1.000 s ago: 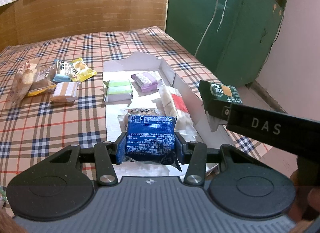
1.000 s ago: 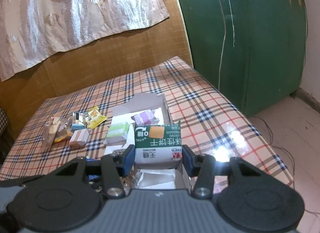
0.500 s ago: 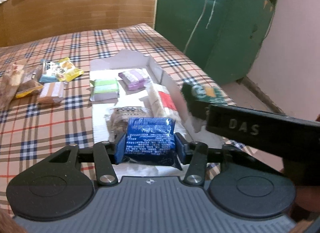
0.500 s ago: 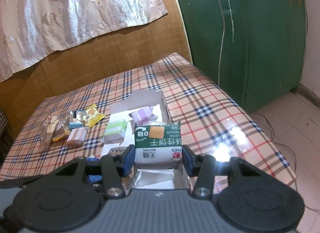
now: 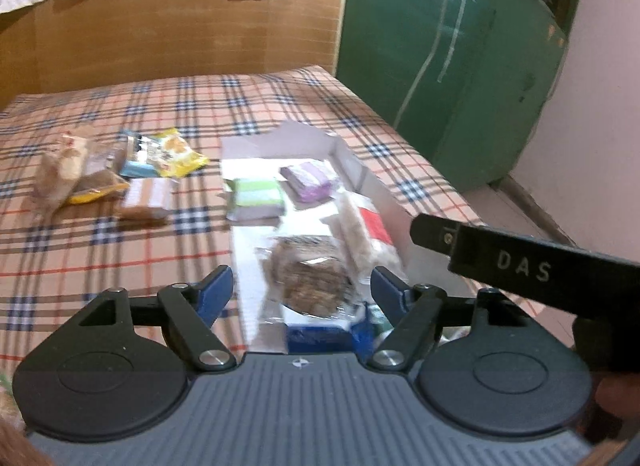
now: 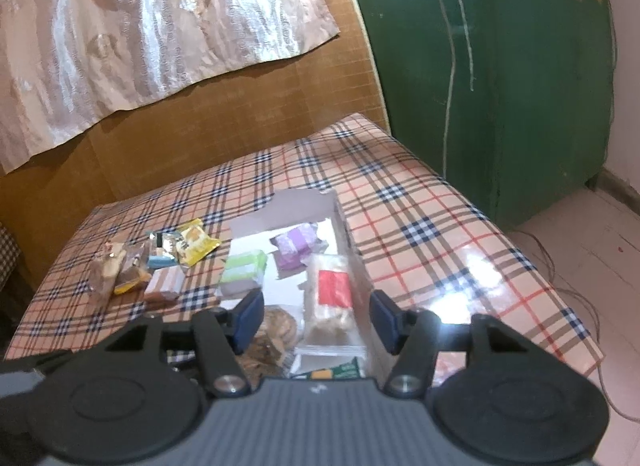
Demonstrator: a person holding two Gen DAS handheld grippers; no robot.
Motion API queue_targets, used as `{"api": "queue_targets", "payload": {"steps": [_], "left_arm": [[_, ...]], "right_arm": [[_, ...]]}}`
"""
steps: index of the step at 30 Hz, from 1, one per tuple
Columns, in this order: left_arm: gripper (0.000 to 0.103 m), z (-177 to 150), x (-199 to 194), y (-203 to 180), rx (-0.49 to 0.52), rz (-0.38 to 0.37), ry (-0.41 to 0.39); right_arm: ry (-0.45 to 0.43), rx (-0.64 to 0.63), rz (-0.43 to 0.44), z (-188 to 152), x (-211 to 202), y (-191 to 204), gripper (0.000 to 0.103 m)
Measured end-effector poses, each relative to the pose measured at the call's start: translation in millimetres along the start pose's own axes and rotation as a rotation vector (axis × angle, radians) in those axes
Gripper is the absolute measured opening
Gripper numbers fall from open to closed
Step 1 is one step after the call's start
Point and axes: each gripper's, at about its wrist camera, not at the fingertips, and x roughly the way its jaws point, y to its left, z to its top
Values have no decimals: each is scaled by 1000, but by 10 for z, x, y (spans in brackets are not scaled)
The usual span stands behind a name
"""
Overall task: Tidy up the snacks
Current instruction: 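Lower both snacks into the white box and open both tools, then move both tools back toward the remaining snacks on the tablecloth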
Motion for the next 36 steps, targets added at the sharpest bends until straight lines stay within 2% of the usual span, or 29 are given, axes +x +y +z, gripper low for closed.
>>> {"api": "queue_targets", "payload": {"steps": [4, 21, 31, 36], "left_arm": [[97, 23, -41, 185, -18, 38, -8], [97, 96, -117, 1101, -159, 170, -46], [100, 199, 24, 1584, -227, 237, -67], [102, 348, 190, 1937, -254, 296, -98]], "right_arm": [[8, -16, 14, -8, 35, 119, 60], [58, -85, 112, -13, 281, 756, 64], [78, -119, 144, 40, 460, 1053, 64], [79, -135, 154, 88, 536, 1146, 66]]}}
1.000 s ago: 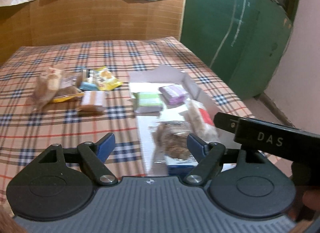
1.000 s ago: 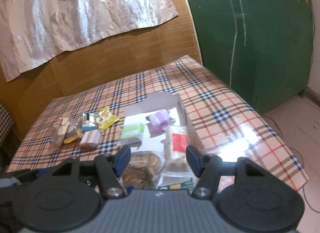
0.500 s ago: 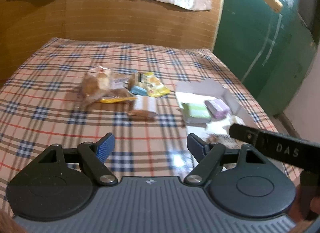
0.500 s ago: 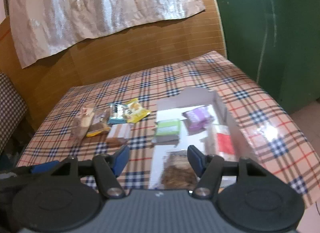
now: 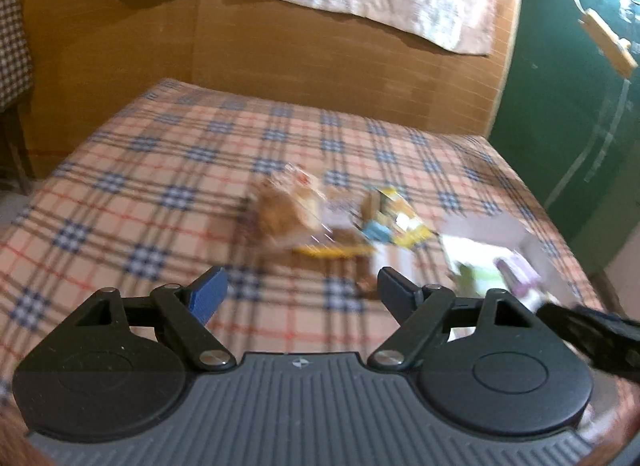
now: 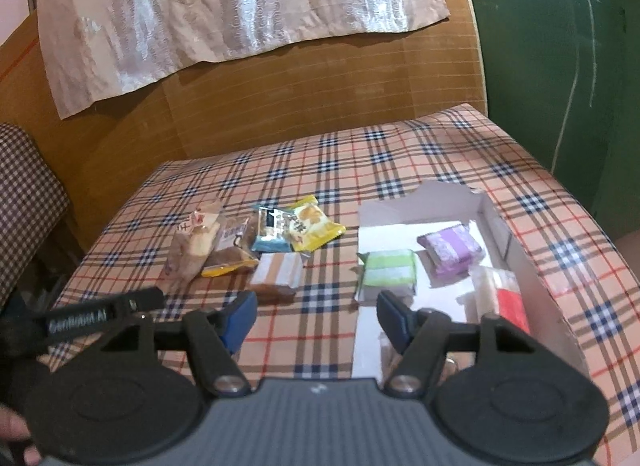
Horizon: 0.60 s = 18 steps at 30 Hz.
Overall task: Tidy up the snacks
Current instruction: 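Move both tools back toward the remaining snacks on the tablecloth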
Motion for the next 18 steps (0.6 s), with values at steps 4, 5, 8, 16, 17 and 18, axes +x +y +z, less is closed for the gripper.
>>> {"api": "queue_targets", "payload": {"steps": [4, 5, 8, 16, 17, 18], "left_arm": [[102, 237, 311, 162, -22, 32, -8], [103, 278, 375, 183, -16, 40, -14], [103, 406, 657, 201, 0, 45, 0], [103, 487, 1396, 191, 61, 15, 101], [103, 484, 1475, 200, 60, 1, 119], [103, 473, 1531, 209, 59, -12, 134]], "right_arm": [[2, -1, 7, 33, 77, 15, 67], [3, -1, 8, 37, 96, 16, 68], [8, 5, 14, 58, 161, 13, 68], [9, 12, 12, 141, 323, -46, 69], [10, 16, 10, 147, 347, -61, 70], [12, 20, 10, 153, 371, -74, 70]]}}
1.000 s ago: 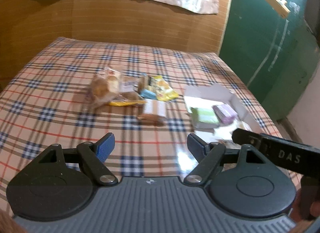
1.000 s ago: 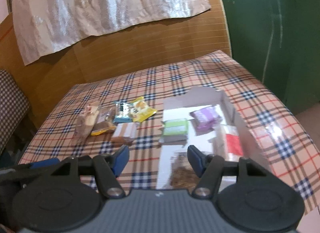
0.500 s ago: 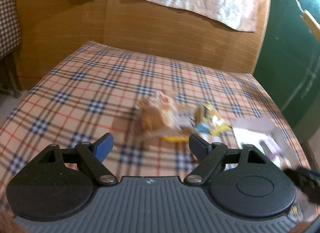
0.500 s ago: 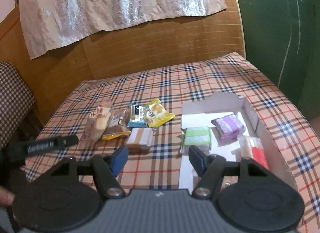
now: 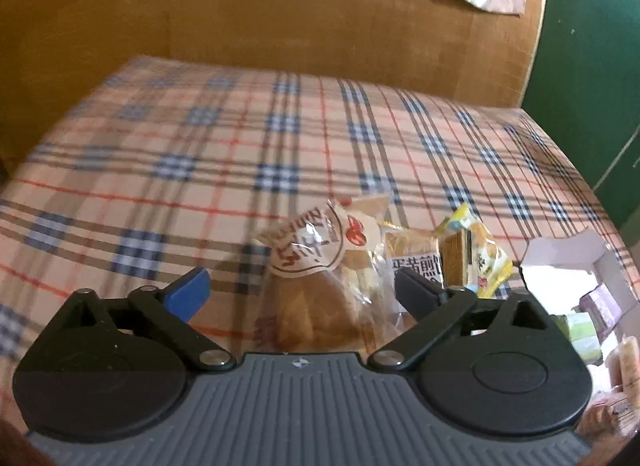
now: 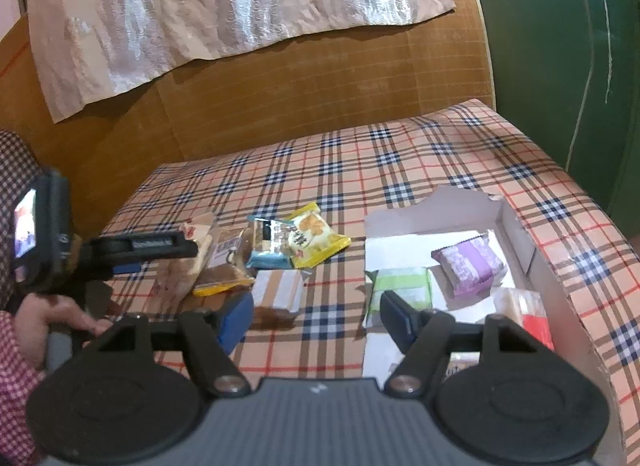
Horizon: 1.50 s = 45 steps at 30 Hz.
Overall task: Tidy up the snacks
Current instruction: 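Move both tools back toward the remaining snacks on the tablecloth, then grasp the red-logo bread bag with the left tool while the right tool grasps the yellow Pancake pack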
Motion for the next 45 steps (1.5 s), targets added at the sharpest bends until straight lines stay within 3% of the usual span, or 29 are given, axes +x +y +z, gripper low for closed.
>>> {"api": "queue_targets", "payload": {"steps": [2, 6, 9, 18, 28, 33, 43, 45], "left_arm": [[103, -12, 125, 21, -2, -1, 5], [103, -32, 220, 164, -65, -101, 2], [86, -67, 211, 218, -61, -146, -5], [78, -244, 2, 581, -60, 28, -39], [73, -485, -349, 871, -95, 78, -54], [73, -528, -454, 916, -103, 86, -74], [73, -577, -562, 953, -133, 66, -85], [73, -576, -555, 934, -135, 67, -83]], "right_arm": [[4, 6, -6, 3, 44, -16, 70], [3, 4, -8, 29, 117, -23, 70], [4, 4, -8, 44, 172, -1, 70], [50, -37, 20, 42, 371, 215, 70], [120, -39, 159, 248, 924, 603, 70], [150, -52, 152, 431, 1355, 787, 69], [240, -115, 16, 412, 1965, 815, 68], [220, -135, -12, 402, 2027, 833, 53]]}}
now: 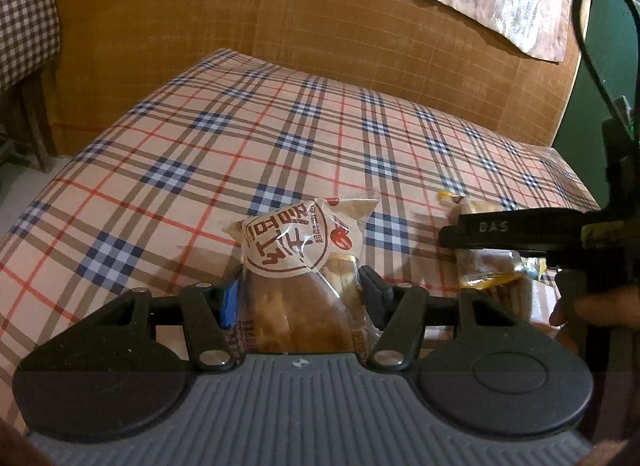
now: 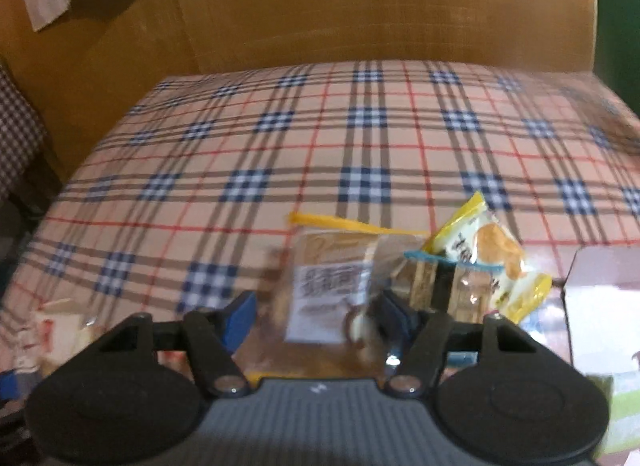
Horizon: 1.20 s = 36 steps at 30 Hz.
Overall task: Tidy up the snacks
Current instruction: 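Grasp the red-logo bread bag with the left tool while the right tool grasps the yellow Pancake pack, then lift the bread bag with the left tool while the right tool lifts the Pancake pack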
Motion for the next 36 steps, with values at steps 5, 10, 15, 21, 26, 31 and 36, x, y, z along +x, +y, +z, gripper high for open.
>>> {"api": "queue_targets", "payload": {"steps": [5, 10, 15, 21, 26, 31, 36], "left_arm": [[73, -9, -3, -48, 11, -3, -5], [73, 6, -84, -70, 25, -6, -20], [73, 8, -247, -146, 39, -3, -36], [73, -14, -526, -290, 53, -8, -63], [73, -51, -771, -417, 65, -26, -84], [73, -126, -1013, -600, 93, -45, -104], [73, -189, -1221, -731, 117, -66, -119]], "right_arm": [[-41, -60, -6, -30, -63, 8, 35], [-73, -64, 60, -89, -329, 36, 35], [-108, -80, 113, -135, -679, 100, 35], [-141, -101, 116, -248, -1084, 155, 35], [-169, -95, 108, -342, -1362, 112, 35], [-196, -87, 93, -419, -1607, 25, 35], [-230, -72, 80, -511, -1858, -33, 35]]}}
